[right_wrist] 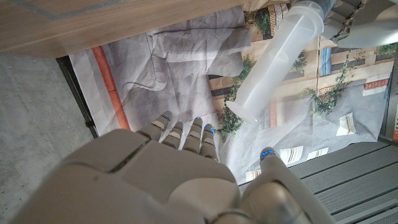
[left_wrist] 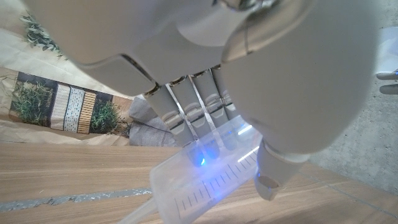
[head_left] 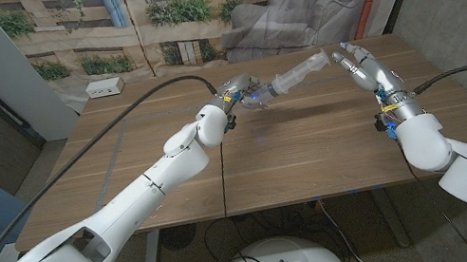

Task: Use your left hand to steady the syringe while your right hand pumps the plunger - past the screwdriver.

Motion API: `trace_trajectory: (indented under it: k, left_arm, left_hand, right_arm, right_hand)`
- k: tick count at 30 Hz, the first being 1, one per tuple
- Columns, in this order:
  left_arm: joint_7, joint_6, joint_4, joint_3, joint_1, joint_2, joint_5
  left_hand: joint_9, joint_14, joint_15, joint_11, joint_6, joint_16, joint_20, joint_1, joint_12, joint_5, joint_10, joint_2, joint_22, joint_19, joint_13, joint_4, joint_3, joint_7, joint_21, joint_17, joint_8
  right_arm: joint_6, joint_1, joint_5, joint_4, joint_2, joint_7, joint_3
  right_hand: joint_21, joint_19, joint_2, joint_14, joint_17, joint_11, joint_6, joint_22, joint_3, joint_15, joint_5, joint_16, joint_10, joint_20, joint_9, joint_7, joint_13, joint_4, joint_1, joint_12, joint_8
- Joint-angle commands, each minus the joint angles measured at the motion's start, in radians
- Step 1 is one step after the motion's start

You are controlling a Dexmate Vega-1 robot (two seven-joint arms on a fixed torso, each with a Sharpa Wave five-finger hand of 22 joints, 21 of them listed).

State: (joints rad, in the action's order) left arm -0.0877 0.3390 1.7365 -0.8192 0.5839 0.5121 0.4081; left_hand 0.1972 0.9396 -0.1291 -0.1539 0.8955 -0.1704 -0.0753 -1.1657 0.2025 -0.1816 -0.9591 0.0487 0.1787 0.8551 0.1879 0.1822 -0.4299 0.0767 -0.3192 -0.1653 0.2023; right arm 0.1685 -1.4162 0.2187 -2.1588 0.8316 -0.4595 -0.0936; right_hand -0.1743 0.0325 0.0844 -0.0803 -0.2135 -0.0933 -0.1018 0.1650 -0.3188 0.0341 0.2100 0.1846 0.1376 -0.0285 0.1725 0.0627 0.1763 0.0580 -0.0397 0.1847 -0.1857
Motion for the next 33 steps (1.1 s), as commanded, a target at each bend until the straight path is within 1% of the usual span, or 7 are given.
trace_trajectory:
  k: [1,5,9,10,25,29,33]
  left_arm:
    - [-0.018,-0.010,-0.029,-0.005,-0.008,-0.020,-0.035]
    - [-0.021,-0.018,-0.042,-0.010,-0.016,-0.024,-0.041]
    - [-0.022,-0.019,-0.049,-0.013,-0.020,-0.026,-0.047]
    - [-0.020,-0.019,-0.050,-0.014,-0.022,-0.026,-0.047]
    - [-0.021,-0.020,-0.052,-0.023,-0.024,-0.023,-0.055]
    - [-0.022,-0.017,-0.048,-0.023,-0.022,-0.021,-0.055]
    - [-0.023,-0.020,-0.048,-0.024,-0.022,-0.020,-0.057]
  left_hand:
    - [0.004,0.001,-0.104,-0.027,0.074,-0.005,-0.120,0.041,0.001,-0.006,-0.036,-0.118,0.004,0.028,0.006,-0.017,-0.025,-0.038,-0.001,-0.004,0.000]
    - [0.004,0.002,-0.104,-0.028,0.074,-0.005,-0.119,0.043,0.000,-0.006,-0.034,-0.118,0.004,0.029,0.006,-0.016,-0.026,-0.039,-0.001,-0.004,0.000]
    - [0.004,0.001,-0.103,-0.027,0.075,-0.005,-0.119,0.046,0.001,-0.006,-0.037,-0.118,0.004,0.029,0.006,-0.016,-0.027,-0.038,0.000,-0.003,0.000]
    - [0.004,0.001,-0.103,-0.027,0.074,-0.005,-0.119,0.046,0.001,-0.005,-0.037,-0.118,0.004,0.028,0.006,-0.016,-0.028,-0.039,0.000,-0.003,-0.001]
    - [0.004,0.003,-0.102,-0.029,0.072,-0.005,-0.117,0.055,-0.001,-0.005,-0.036,-0.122,0.004,0.028,0.006,-0.014,-0.034,-0.040,0.001,-0.003,-0.002]
    - [0.005,0.004,-0.104,-0.026,0.073,-0.005,-0.117,0.056,-0.001,-0.005,-0.038,-0.123,0.004,0.029,0.006,-0.013,-0.036,-0.040,0.001,-0.004,-0.002]
    - [0.005,0.003,-0.104,-0.030,0.074,-0.005,-0.117,0.056,-0.001,-0.005,-0.038,-0.122,0.004,0.030,0.006,-0.012,-0.037,-0.039,0.001,-0.003,-0.002]
  right_arm:
    - [0.012,0.004,0.071,0.004,0.019,-0.002,-0.020]
    - [0.013,0.010,0.073,-0.002,0.011,-0.001,-0.030]
    - [0.015,0.013,0.092,-0.008,0.020,0.003,-0.036]
    - [0.018,0.014,0.094,-0.010,0.015,0.000,-0.038]
    - [0.048,0.031,0.119,-0.033,0.023,0.026,-0.057]
    - [0.043,0.034,0.121,-0.033,0.027,0.032,-0.061]
    - [0.038,0.039,0.122,-0.031,0.031,0.038,-0.067]
  right_hand:
    - [-0.013,0.001,0.012,-0.008,-0.003,-0.010,-0.006,0.005,-0.008,0.050,-0.004,0.004,0.005,-0.029,0.000,0.010,0.002,-0.001,0.014,0.001,-0.001]
    - [-0.014,0.004,0.013,-0.004,-0.003,-0.010,-0.009,0.005,-0.009,0.049,-0.004,0.007,0.011,-0.030,0.000,0.013,0.002,-0.001,0.013,0.003,-0.002]
    - [-0.014,0.004,0.013,-0.003,-0.002,-0.012,-0.013,0.005,-0.010,0.040,-0.004,0.009,0.013,-0.024,0.000,0.016,0.002,-0.001,0.013,0.003,-0.003]
    - [-0.014,0.004,0.013,-0.003,-0.002,-0.012,-0.013,0.005,-0.010,0.041,-0.004,0.009,0.013,-0.024,0.000,0.016,0.002,-0.001,0.013,0.003,-0.003]
    - [-0.018,0.013,0.013,0.007,0.000,-0.011,-0.026,0.005,-0.014,0.037,-0.005,0.017,0.026,-0.031,0.000,0.016,0.003,-0.004,0.010,0.006,-0.006]
    - [-0.018,0.015,0.014,0.008,0.001,-0.009,-0.027,0.005,-0.016,0.035,-0.005,0.017,0.028,-0.031,0.000,0.015,0.003,-0.004,0.009,0.006,-0.005]
    - [-0.019,0.018,0.015,0.009,0.001,-0.010,-0.030,0.005,-0.017,0.035,-0.005,0.018,0.030,-0.031,0.001,0.016,0.003,-0.005,0.009,0.006,-0.006]
